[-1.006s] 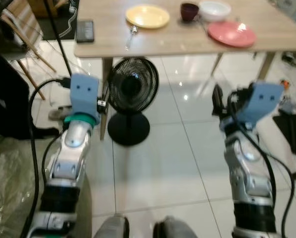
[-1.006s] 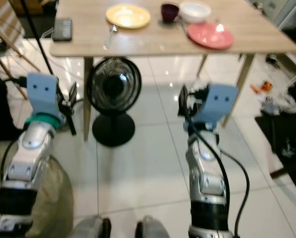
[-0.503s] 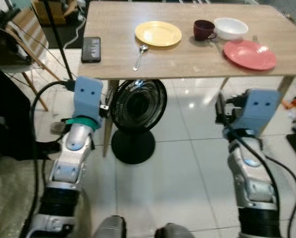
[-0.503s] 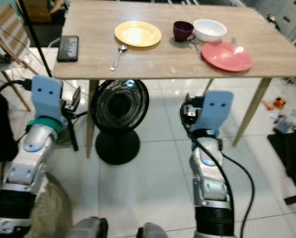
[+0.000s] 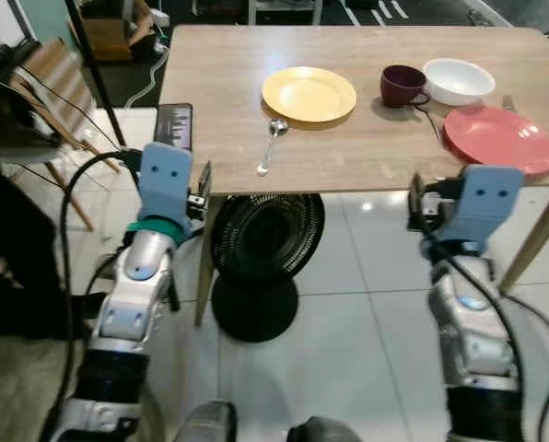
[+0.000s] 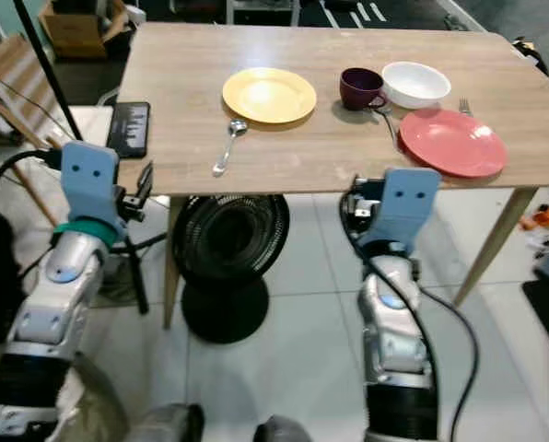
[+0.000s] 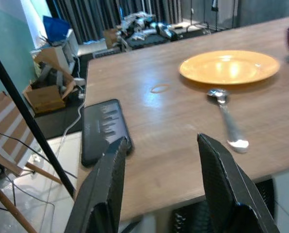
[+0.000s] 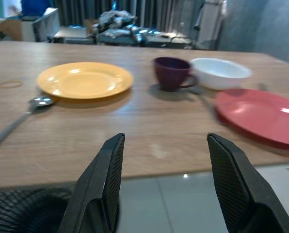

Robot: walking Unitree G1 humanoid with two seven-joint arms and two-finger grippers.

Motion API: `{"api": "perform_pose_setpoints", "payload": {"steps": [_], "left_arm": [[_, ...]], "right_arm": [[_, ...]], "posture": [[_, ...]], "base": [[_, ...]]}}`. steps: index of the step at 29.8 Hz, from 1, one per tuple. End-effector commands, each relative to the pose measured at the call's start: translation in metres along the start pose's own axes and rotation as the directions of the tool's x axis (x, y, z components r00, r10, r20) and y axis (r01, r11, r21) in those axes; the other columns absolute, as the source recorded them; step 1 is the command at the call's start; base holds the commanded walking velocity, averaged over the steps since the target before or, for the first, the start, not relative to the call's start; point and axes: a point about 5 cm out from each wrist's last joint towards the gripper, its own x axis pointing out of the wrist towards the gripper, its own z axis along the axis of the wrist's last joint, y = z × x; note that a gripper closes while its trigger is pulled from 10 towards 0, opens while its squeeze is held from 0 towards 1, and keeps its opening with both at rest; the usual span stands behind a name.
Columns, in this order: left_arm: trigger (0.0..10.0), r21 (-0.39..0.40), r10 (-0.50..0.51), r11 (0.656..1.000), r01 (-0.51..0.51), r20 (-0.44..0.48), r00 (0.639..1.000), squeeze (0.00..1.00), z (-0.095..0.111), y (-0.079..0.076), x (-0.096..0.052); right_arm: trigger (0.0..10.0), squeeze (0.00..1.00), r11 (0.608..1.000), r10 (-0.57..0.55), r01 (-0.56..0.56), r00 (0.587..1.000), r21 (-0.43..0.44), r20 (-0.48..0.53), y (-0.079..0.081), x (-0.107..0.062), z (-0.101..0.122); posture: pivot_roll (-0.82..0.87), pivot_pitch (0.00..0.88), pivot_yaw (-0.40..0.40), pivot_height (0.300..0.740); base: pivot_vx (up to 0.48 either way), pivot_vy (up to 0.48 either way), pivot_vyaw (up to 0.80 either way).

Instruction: Setting the table

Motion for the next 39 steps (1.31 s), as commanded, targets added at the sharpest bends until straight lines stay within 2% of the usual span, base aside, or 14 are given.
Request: {"api": "perform_pose_setpoints", "payload": {"steps": [1,11,17,25,39], "left_arm": [[10.0,-0.007,-0.013,1.0,0.013,-0.009,1.0,0.0,-0.002,-0.004,0.0],[10.0,0.017,-0.025,1.0,0.025,0.001,1.0,0.0,-0.001,-0.004,-0.001],[10.0,0.042,-0.04,0.998,0.039,0.008,0.999,0.0,-0.001,-0.007,-0.003],[10.0,0.042,-0.055,0.998,0.055,0.007,0.998,0.0,0.0,-0.009,-0.004],[10.0,0.039,-0.08,0.996,0.08,0.006,0.997,0.0,0.0,-0.009,-0.007]], "right_arm": [[10.0,0.0,1.0,-0.009,0.008,1.0,-0.021,-0.003,-0.004,0.0,-0.001],[10.0,0.0,1.0,0.01,-0.009,1.0,-0.022,0.011,0.0,0.002,0.002],[10.0,0.0,0.999,0.044,-0.044,0.999,-0.01,0.014,0.008,0.001,0.004],[10.0,0.0,0.998,0.055,-0.055,0.998,-0.005,0.017,0.011,0.001,0.005],[10.0,0.0,0.991,0.132,-0.131,0.991,-0.039,0.012,0.026,0.001,0.006]], "posture": [[0.02,0.0,0.039,0.74],[0.02,0.0,0.038,0.74],[0.02,0.0,0.036,0.74],[0.03,0.005,0.035,0.74],[0.03,0.012,0.031,0.74]], "base": [[0.461,0.0,0.0],[0.461,0.0,0.0],[0.404,0.0,0.0],[0.0,0.0,0.0],[0.0,0.0,0.0]]}}
